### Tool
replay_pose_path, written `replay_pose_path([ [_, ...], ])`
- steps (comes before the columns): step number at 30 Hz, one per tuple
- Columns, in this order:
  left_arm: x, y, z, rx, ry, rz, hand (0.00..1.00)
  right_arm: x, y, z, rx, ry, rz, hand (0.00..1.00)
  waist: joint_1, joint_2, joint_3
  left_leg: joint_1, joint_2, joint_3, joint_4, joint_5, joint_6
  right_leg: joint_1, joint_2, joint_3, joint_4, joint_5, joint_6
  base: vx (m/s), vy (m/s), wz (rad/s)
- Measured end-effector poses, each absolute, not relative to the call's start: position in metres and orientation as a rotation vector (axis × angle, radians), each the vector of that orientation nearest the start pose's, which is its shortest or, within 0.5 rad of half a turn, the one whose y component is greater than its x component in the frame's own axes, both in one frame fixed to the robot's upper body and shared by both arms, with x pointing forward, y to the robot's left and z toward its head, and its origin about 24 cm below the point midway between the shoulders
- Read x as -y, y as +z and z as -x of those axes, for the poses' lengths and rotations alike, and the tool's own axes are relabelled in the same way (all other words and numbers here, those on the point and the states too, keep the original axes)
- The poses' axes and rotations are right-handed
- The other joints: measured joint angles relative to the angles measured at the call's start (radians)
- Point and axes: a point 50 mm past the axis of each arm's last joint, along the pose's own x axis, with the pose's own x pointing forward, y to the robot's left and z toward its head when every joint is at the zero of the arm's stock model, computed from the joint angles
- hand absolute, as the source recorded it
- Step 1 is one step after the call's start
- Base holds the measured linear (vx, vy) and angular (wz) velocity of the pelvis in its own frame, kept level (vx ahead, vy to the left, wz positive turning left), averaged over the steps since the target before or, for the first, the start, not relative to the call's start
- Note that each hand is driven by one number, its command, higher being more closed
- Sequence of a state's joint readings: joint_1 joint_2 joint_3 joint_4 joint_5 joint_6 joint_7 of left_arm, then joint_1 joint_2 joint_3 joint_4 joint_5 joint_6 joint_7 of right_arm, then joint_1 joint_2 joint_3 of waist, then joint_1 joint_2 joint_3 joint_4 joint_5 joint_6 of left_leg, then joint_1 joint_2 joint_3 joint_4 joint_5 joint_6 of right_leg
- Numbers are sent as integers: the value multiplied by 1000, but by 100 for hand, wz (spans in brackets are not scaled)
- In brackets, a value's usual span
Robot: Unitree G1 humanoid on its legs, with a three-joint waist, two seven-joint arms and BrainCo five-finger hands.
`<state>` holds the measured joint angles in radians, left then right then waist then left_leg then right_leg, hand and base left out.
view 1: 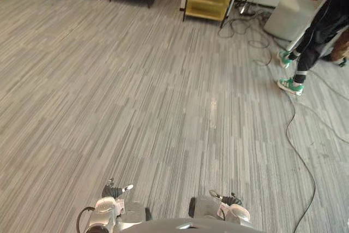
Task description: Pick up cushions and gather them together orderly.
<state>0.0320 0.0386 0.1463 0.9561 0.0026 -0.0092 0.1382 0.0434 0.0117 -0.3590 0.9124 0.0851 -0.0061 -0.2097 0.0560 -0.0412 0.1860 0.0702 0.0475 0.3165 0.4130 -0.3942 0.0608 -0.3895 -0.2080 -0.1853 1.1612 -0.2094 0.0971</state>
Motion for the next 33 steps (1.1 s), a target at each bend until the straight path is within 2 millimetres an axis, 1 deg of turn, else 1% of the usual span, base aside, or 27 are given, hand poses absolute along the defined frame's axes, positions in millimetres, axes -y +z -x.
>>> replay_pose_path([
  [2, -191, -148, -131, -982, 286, -35, 0, 209, -144, -124, -936, -583, -163, 0, -7, 0, 0, 27, 6, -1, -4, -20, -12, -28, 4, -37, -109, -14, -14, 266, -87, -3],
  [4, -189, -149, -130, -987, 274, -37, 0, 211, -142, -127, -916, -580, -167, 0, -16, 3, 0, 91, 15, -3, -49, -35, -32, -35, 23, -108, -457, 10, -37, 367, -138, 15],
  [5, -187, -149, -131, -987, 269, -38, 0, 210, -142, -127, -917, -580, -172, 0, -22, 4, 0, 124, 17, -15, -82, -35, -43, -31, 44, -104, -642, 58, -45, 466, -162, 31],
  [6, -186, -149, -131, -988, 264, -39, 0, 210, -142, -127, -915, -581, -173, 0, -27, 4, -1, 142, 19, -22, -102, -35, -51, -31, 54, -100, -741, 100, -51, 462, -147, 39],
  [7, -183, -150, -131, -992, 259, -34, 0, 211, -141, -128, -910, -584, -175, 0, -36, 17, 2, 169, 30, -35, -124, -34, -57, -28, 68, -97, -802, 179, -62, 393, -124, 47],
  [8, -178, -151, -129, -1000, 252, -23, 0, 213, -141, -128, -911, -586, -169, 0, -42, 36, -2, 196, 47, -61, -156, -26, -71, 1, 97, -89, -880, 314, -67, 564, -177, 42],
  [9, -175, -153, -127, -1013, 252, -13, 0, 214, -140, -131, -905, -586, -171, 0, -36, 54, -6, 213, 70, -83, -176, -13, -91, 30, 127, -93, -887, 356, -121, 637, -207, 26],
  [10, -169, -152, -131, -1004, 239, -4, 0, 216, -139, -135, -899, -585, -163, 0, -16, 74, 6, 217, 73, -111, -191, 34, -96, 7, 120, -91, -813, 304, -134, 588, -206, 15],
  [11, -167, -151, -133, -999, 231, -5, 0, 218, -138, -135, -894, -597, -170, 0, -18, 75, 6, 220, 64, -139, -191, 59, -97, -9, 102, -85, -750, 262, -128, 517, -216, 44],
  [12, -158, -152, -131, -1006, 220, 3, 0, 227, -135, -136, -871, -623, -168, 0, -38, 81, 5, 263, 53, -213, -151, 125, -95, -46, 54, -99, -526, 128, -116, 463, -246, 66],
  [13, -160, -156, -119, -1032, 225, -4, 0, 226, -137, -131, -892, -613, -151, 0, -47, 94, -33, 227, 73, -245, -23, 125, -95, -7, 66, -106, -571, 81, -118, 442, -258, 68],
  [14, -157, -157, -114, -1048, 225, 7, 0, 228, -138, -129, -897, -609, -136, 0, -56, 121, -44, 168, 109, -267, 136, 139, -100, 28, 86, -131, -561, 45, -116, 447, -231, 34],
  [15, -156, -157, -114, -1049, 228, 15, 0, 230, -137, -127, -895, -617, -136, 0, -57, 139, -49, 118, 138, -272, 248, 176, -109, 48, 103, -142, -570, 23, -120, 397, -146, 10],
  [16, -153, -158, -112, -1051, 233, 39, 0, 234, -136, -126, -889, -627, -127, 0, -54, 166, -54, 20, 185, -272, 447, 328, -124, 90, 131, -154, -584, 0, -129, 539, -133, -15],
  [17, -154, -158, -111, -1051, 226, 36, 0, 236, -137, -123, -896, -640, -135, 0, -44, 176, -53, -54, 228, -255, 619, 352, -134, 127, 152, -153, -598, -21, -141, 502, -103, -32],
  [18, -158, -157, -113, -1042, 227, 26, 0, 235, -138, -121, -903, -650, -145, 0, -40, 172, -49, -126, 260, -224, 743, 325, -115, 170, 165, -146, -618, -32, -152, 492, -98, -34],
  [20, -165, -154, -117, -1018, 235, 11, 0, 233, -141, -113, -928, -663, -155, 0, -34, 150, -34, -199, 265, -175, 813, 279, -103, 265, 169, -126, -683, -36, -153, 456, -54, -29],
  [23, -168, -150, -125, -980, 235, -1, 0, 230, -144, -106, -947, -678, -154, 0, -25, 137, -27, -323, 264, -117, 774, 227, -88, 403, 168, -112, -811, -29, -130, 406, 33, -14],
  [25, -168, -148, -129, -963, 223, -16, 0, 228, -144, -104, -953, -670, -155, 0, -19, 131, -23, -371, 250, -75, 639, 183, -88, 470, 159, -107, -880, -22, -102, 370, 129, -6],
  [26, -168, -146, -132, -951, 211, -31, 0, 227, -145, -104, -955, -672, -163, 0, -16, 123, -19, -374, 226, -40, 483, 165, -98, 505, 142, -105, -905, -17, -90, 376, 187, -5],
  [27, -167, -146, -134, -947, 204, -37, 0, 226, -145, -105, -952, -674, -172, 0, -15, 118, -16, -363, 196, -16, 278, 172, -98, 529, 124, -103, -915, -17, -84, 380, 213, -6],
  [28, -167, -146, -134, -946, 205, -37, 0, 225, -145, -105, -952, -674, -174, 0, -14, 117, -15, -363, 179, -16, 178, 188, -94, 537, 114, -100, -917, -22, -72, 382, 273, -15],
  [29, -167, -145, -135, -945, 205, -35, 0, 225, -145, -104, -952, -676, -176, 0, -3, 115, -13, -355, 152, -29, -1, 310, -90, 551, 97, -76, -917, -46, -24, 368, 287, -23],
  [30, -171, -144, -139, -932, 212, -44, 0, 220, -147, -103, -966, -667, -185, 0, 4, 84, -4, -303, 106, 1, -40, 340, -74, 566, 69, -41, -936, -53, -7, 407, 328, -21],
  [31, -174, -143, -140, -928, 224, -56, 0, 215, -146, -108, -956, -646, -187, 0, -1, 66, -4, -300, 86, 0, -53, 322, -77, 564, 71, -9, -979, -14, -41, 315, 251, -12],
  [32, -176, -143, -140, -928, 226, -65, 0, 213, -146, -110, -955, -644, -194, 0, 2, 61, -5, -308, 83, -5, -37, 304, -76, 565, 76, 6, -991, 9, -48, 278, 237, 5],
  [33, -179, -143, -141, -930, 236, -58, 0, 210, -147, -109, -960, -650, -211, 0, 1, 52, -6, -318, 81, -3, 10, 263, -57, 582, 69, 16, -996, 29, -31, 273, 227, 5],
])
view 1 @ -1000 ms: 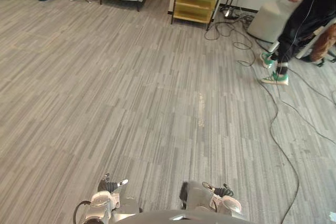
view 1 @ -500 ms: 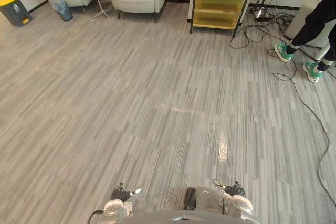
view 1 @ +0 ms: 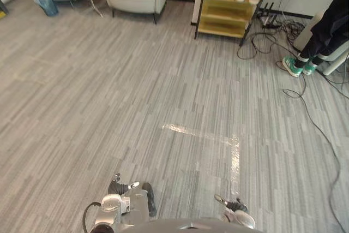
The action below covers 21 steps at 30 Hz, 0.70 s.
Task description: Pick up cushions and gather them together orderly.
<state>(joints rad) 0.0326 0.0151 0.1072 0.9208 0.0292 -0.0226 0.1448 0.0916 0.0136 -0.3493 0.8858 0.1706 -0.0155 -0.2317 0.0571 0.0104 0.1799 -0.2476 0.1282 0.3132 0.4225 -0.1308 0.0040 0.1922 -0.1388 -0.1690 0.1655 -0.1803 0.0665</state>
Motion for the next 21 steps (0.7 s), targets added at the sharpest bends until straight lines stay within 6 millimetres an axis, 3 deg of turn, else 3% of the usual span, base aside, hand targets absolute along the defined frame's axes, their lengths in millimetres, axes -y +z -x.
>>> replay_pose_path([
  [2, -180, -144, -139, -938, 246, -49, 0, 210, -148, -106, -967, -667, -228, 0, 2, -9, -5, 17, -8, 9, 53, -71, 19, 11, -21, 19, 44, 7, 9, 275, 213, -8],
  [3, -180, -146, -137, -949, 247, -49, 0, 210, -148, -105, -965, -670, -228, 0, 5, -13, -13, 49, -18, 29, 46, -105, 18, -30, -44, 44, 158, 5, 14, 258, 188, -33],
  [4, -181, -148, -133, -967, 242, -57, 0, 211, -148, -105, -961, -683, -254, 0, -1, -15, -20, 77, -33, 44, 31, -122, 24, -136, -73, 74, 375, 17, 44, 303, 198, -28],
  [7, -184, -150, -128, -995, 240, -73, 0, 214, -151, -93, -970, -742, -306, 0, -23, -16, -18, 167, -62, 44, -6, -139, 32, -304, -106, 68, 756, 28, 56, 303, 110, 10],
  [9, -185, -150, -128, -999, 240, -75, 0, 215, -151, -90, -968, -768, -331, 0, -30, -23, -22, 223, -70, 44, -42, -140, 33, -343, -116, 2, 806, 2, 43, 209, 18, 16],
  [11, -184, -153, -122, -1019, 242, -73, 0, 214, -152, -91, -964, -794, -366, 0, -29, -21, -24, 298, -67, 44, -98, -131, 26, -361, -116, -133, 681, -57, 24, 246, -44, 12],
  [13, -184, -153, -121, -1022, 241, -72, 0, 214, -154, -88, -980, -805, -376, 0, -30, -22, -26, 325, -63, 45, -119, -129, 20, -367, -114, -202, 526, -55, 5, 233, -109, 4],
  [14, -185, -154, -120, -1026, 243, -73, 0, 215, -154, -89, -978, -818, -387, 0, -29, -26, -28, 333, -61, 46, -126, -130, 5, -368, -103, -231, 386, -18, -12, 324, -204, -7],
  [15, -188, -154, -119, -1029, 250, -77, 0, 212, -156, -86, -995, -820, -396, 0, -28, -43, -37, 338, -71, 47, -126, -134, -13, -368, -88, -237, 227, 111, -41, 279, -195, -9],
  [16, -186, -154, -119, -1035, 249, -74, 0, 213, -156, -87, -992, -826, -405, 0, -30, -38, -40, 343, -63, 36, -127, -141, -30, -360, -73, -235, 226, 113, -49, 248, -170, -24],
  [17, -181, -156, -116, -1050, 242, -61, 0, 220, -156, -84, -1002, -835, -382, 0, -28, -3, -49, 353, -31, 35, -138, -136, -42, -345, -33, -234, 198, 135, -73, 202, -145, -35],
  [19, -172, -158, -114, -1062, 229, -40, 0, 228, -155, -82, -1006, -844, -361, 0, -26, 21, -56, 381, -12, 24, -186, -136, -46, -314, 17, -229, 138, 134, -74, 165, -131, -39],
  [21, -169, -159, -113, -1066, 218, -34, 0, 229, -156, -79, -1014, -858, -367, 0, -29, 28, -56, 401, -8, -2, -207, -132, -52, -288, 39, -228, 104, 134, -73, 77, -89, -13],
])
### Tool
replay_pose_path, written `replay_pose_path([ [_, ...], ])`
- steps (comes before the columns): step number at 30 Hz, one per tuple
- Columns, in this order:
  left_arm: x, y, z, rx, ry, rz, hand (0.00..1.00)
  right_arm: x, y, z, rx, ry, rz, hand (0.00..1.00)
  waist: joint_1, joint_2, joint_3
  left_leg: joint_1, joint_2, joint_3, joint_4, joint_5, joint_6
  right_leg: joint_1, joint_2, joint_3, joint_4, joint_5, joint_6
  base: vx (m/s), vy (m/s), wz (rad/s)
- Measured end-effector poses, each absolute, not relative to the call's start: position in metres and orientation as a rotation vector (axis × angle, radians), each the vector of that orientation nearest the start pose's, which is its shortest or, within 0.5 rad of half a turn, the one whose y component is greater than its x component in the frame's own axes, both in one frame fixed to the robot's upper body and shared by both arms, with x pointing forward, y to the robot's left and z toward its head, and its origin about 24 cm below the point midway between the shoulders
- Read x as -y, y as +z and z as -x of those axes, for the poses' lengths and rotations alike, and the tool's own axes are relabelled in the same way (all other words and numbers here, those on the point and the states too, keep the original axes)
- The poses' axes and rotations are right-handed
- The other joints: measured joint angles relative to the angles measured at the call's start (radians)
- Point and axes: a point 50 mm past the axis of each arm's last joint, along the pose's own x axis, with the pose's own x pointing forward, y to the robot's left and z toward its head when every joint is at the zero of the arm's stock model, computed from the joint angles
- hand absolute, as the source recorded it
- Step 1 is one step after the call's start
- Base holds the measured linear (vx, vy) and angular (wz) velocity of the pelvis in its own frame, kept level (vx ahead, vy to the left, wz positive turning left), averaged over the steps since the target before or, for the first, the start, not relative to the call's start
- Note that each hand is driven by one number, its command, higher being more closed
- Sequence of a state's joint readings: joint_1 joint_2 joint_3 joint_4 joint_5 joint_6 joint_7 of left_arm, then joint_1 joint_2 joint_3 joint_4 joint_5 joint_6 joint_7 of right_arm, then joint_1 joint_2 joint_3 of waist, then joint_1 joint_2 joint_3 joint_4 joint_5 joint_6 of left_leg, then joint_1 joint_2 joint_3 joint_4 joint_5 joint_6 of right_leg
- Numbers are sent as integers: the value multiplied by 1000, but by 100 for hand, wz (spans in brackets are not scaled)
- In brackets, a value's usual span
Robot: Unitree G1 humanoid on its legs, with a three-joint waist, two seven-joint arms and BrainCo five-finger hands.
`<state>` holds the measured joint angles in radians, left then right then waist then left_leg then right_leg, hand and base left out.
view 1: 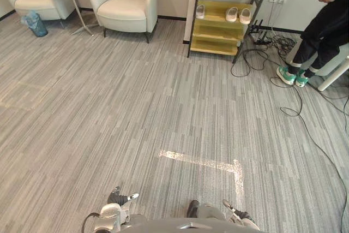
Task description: Pick up cushions and gather them together orderly.
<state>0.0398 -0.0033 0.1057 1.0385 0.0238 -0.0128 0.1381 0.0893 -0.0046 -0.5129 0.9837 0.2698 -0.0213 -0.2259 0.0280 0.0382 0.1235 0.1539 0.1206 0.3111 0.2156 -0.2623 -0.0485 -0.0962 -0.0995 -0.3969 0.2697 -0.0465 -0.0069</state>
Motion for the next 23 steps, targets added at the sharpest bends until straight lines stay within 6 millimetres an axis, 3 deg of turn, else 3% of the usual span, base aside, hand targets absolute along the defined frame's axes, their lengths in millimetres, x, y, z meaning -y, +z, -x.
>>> replay_pose_path([
  [3, -168, -159, -113, -1067, 199, -49, 0, 229, -158, -76, -1031, -860, -366, 0, 2, 0, -1, 3, 16, -26, -3, -14, -18, 26, 22, -2, -42, 0, 6, -24, -46, 8],
  [7, -171, -158, -115, -1062, 167, -73, 0, 231, -157, -78, -1032, -826, -330, 0, 11, 17, 1, -79, 75, -41, 174, -85, -60, 30, 59, -7, -56, -23, 5, 1, -1, 5],
  [9, -174, -155, -124, -1033, 140, -97, 0, 229, -158, -75, -1045, -824, -332, 0, 15, 6, 6, -183, 93, -79, 366, -45, -81, 44, 58, -14, -74, -23, 5, 46, 3, 17],
  [11, -172, -154, -127, -1023, 122, -100, 0, 229, -159, -74, -1051, -830, -334, 0, 21, -1, 15, -239, 86, -102, 506, 34, -62, 97, 37, -11, -112, -20, 5, 89, -16, 21],
  [12, -172, -154, -126, -1024, 121, -99, 0, 230, -159, -74, -1050, -830, -332, 0, 25, -1, 18, -244, 64, -126, 499, -1, -51, 123, 27, -1, -130, -18, 7, 109, 55, 18],
  [14, -165, -155, -127, -1023, 109, -85, 0, 237, -156, -77, -1038, -832, -317, 0, 24, 36, 28, -267, 31, -167, 374, -45, -47, 135, 20, 7, -146, -14, 20, 79, 117, 1],
  [15, -164, -155, -127, -1023, 108, -83, 0, 237, -157, -78, -1041, -832, -318, 0, 25, 40, 27, -271, 24, -178, 332, -39, -47, 133, 18, 8, -146, -12, 27, 79, 158, -14],
  [16, -162, -155, -125, -1028, 99, -86, 0, 237, -157, -78, -1044, -832, -316, 0, 26, 54, 22, -269, 6, -215, 178, 45, -30, 127, 24, 19, -146, -9, 50, 88, 126, -26],
  [17, -164, -155, -127, -1024, 100, -93, 0, 236, -157, -79, -1045, -831, -319, 0, 31, 46, 16, -241, -13, -194, 140, 60, -1, 132, 18, 52, -155, -2, 64, 154, 113, -22],
  [21, -170, -156, -125, -1033, 104, -111, 0, 230, -159, -76, -1061, -827, -332, 0, 26, 7, 6, -199, -59, -178, 80, 71, 18, 153, 0, 92, -214, 25, 78, 177, 87, -9],
  [23, -172, -156, -125, -1036, 104, -117, 0, 228, -159, -76, -1061, -827, -336, 0, 25, 5, 5, -179, -75, -178, 54, 75, 24, 168, -4, 97, -239, 28, 78, 129, 56, -1],
])
